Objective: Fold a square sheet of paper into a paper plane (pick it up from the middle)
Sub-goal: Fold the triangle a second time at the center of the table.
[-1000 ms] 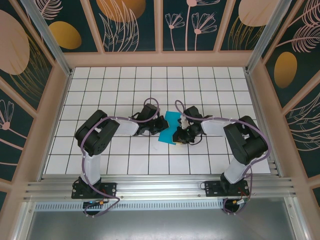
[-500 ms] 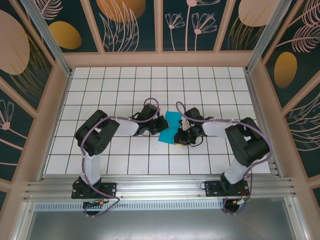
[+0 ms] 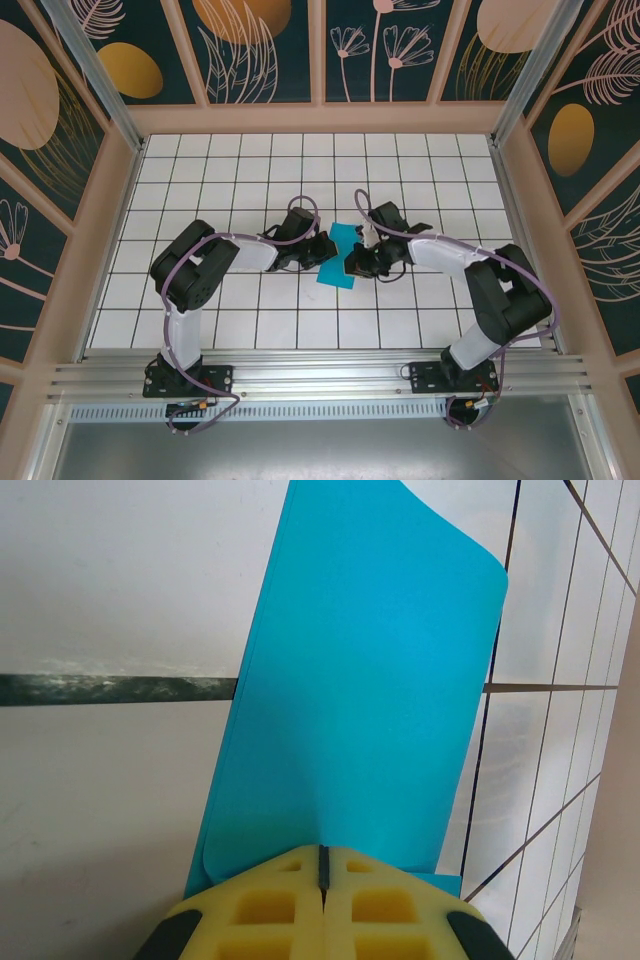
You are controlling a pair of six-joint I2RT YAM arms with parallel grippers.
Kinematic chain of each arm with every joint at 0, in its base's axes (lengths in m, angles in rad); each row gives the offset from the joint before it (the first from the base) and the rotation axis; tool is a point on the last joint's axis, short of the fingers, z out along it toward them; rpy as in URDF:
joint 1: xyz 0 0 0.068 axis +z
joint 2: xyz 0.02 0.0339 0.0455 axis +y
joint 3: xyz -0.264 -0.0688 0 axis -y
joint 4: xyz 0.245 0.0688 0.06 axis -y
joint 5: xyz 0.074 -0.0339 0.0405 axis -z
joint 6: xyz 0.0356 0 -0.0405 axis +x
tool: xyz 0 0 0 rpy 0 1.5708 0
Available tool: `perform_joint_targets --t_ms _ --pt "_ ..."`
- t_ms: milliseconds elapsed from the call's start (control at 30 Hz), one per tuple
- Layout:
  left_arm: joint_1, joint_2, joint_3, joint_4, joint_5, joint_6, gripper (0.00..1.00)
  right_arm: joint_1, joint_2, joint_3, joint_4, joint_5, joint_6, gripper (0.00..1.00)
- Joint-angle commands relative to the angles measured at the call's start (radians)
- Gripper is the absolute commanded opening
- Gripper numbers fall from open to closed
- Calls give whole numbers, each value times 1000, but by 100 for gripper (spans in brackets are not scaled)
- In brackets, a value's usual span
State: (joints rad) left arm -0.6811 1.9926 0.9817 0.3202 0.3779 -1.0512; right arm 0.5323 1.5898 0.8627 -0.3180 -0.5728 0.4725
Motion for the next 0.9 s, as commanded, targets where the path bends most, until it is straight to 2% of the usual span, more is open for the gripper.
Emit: perform_joint_targets --t_ms 0,200,400,667,733,867 --pt "-4 37 -16 -87 -50 26 6 9 54 10 36 -19 32 11" --pt "-4 34 -15 -93 -50 29 6 9 122 -92 77 -44 15 11" --pt "-4 30 -15 -106 -54 36 7 9 120 -178 72 3 10 11" --pt "-4 -68 36 -123 -37 72 19 9 152 -185 121 5 35 10" --pt "-5 -95 33 -116 -23 69 19 9 155 -182 123 7 37 10" --pt "-21 -120 2 -82 17 43 12 9 149 -176 121 12 38 9"
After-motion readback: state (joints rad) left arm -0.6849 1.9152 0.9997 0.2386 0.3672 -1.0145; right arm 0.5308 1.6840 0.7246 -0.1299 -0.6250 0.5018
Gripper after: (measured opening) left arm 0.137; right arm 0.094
